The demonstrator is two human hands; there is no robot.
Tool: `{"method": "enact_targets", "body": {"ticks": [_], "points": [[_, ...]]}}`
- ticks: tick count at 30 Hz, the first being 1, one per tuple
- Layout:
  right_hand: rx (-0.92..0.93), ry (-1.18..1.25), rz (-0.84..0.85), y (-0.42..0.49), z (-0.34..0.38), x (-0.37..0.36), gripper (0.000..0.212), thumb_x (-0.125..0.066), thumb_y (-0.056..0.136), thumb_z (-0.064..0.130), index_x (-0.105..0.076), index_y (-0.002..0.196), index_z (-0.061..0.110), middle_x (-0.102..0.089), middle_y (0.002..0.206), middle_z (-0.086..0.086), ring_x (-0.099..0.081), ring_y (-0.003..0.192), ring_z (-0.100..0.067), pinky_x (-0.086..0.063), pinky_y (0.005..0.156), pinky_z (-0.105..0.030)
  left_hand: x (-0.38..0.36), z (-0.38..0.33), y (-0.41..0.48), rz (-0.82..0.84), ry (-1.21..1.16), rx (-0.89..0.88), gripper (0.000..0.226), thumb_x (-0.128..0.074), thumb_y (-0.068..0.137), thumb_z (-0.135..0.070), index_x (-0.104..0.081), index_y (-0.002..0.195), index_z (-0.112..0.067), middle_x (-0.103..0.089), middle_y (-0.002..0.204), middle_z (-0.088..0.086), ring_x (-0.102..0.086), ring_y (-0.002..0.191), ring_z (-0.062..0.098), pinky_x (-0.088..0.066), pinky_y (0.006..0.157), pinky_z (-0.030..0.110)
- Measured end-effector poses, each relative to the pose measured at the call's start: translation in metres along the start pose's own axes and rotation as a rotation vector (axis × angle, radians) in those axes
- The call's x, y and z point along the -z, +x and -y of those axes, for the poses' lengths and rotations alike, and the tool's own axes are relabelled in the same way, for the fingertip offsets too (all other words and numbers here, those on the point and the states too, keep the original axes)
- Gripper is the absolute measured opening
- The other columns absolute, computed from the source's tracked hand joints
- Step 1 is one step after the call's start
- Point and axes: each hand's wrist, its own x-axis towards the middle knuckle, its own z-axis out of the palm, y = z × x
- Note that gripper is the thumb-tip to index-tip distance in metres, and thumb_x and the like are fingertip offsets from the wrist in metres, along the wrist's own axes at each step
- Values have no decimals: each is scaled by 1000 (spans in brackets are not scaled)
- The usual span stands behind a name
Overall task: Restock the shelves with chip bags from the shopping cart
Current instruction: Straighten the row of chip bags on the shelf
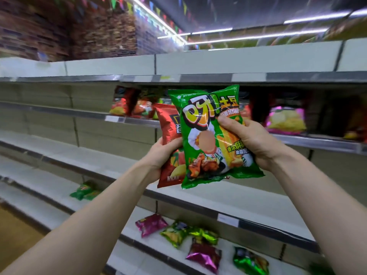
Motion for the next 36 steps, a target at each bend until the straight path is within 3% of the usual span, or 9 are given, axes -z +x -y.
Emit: {"method": "enact_targets", "body": {"ticks": [5,7,11,14,19,25,30,36], "points": [[12,-14,-172,-41,16,78,49,-74,64,34,-64,106,10,-76,86,-9,-73,68,-20,-60,61,-31,-92,16,14,149,-22,7,54,-77,61,-28,-62,112,-16,-74,95,14,-71,74,26,-61,70,39],[14,-31,-237,-57,23,108,47,-74,64,34,-64,105,11,-76,86,-10,-73,68,-21,-60,61,-31,-128,23,20,210,-31,23,58,-84,60,-24,-62,114,-16,-74,97,13,-72,77,27,-60,73,41],[11,-78,-370,-86,34,160,52,-75,63,37,-65,107,10,-75,92,-12,-73,74,-23,-61,68,-34,-192,39,32,344,-61,55,55,-77,63,-28,-62,116,-17,-73,102,15,-72,80,29,-60,73,42],[4,-108,-446,-102,40,191,62,-77,61,40,-64,113,8,-75,96,-13,-73,81,-27,-60,74,-37,-235,49,39,449,-76,79,54,-84,64,-22,-63,114,-17,-73,102,16,-71,80,29,-60,74,42],[2,-137,-550,-121,48,235,52,-75,63,37,-64,107,11,-75,92,-12,-73,73,-23,-60,65,-33,-299,67,65,555,-99,76,58,-78,65,-29,-61,119,-14,-73,102,16,-71,84,30,-59,75,41],[-4,-152,-670,-138,53,284,51,-74,66,34,-63,109,9,-75,94,-14,-73,72,-23,-60,63,-31,-373,92,90,643,-114,99,84,-84,44,-41,-61,120,-16,-73,103,15,-70,91,34,-57,83,45],[-25,-154,-742,-161,54,325,50,-73,67,33,-63,109,8,-75,91,-13,-72,67,-22,-60,60,-30,-429,111,90,710,-107,128,90,-83,39,-40,-58,122,-20,-73,102,15,-70,94,36,-55,86,49],[-44,-198,-727,-198,68,386,47,-73,66,36,-64,105,11,-75,91,-13,-72,69,-22,-60,63,-31,-499,122,72,697,-108,106,89,-83,38,-41,-59,121,-19,-74,99,12,-72,88,30,-57,79,41]]}}
